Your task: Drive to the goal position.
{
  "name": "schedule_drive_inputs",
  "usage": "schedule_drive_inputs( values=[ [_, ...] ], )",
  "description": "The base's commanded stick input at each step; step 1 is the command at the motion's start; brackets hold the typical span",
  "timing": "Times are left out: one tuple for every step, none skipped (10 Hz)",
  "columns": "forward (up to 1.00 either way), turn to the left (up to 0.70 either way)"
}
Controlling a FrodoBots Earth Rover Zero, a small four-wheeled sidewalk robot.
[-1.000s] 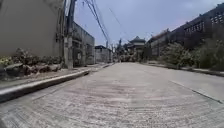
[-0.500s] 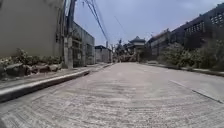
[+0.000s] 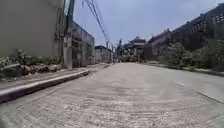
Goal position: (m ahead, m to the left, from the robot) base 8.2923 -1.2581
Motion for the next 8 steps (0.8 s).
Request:
schedule_drive_inputs(
  values=[
    [0.7,0.0],
    [0.7,0.0],
    [0.7,0.0],
    [0.7,-0.03],
    [0.7,-0.21],
    [0.7,-0.35],
    [0.7,-0.35],
    [0.7,-0.35]
  ],
)
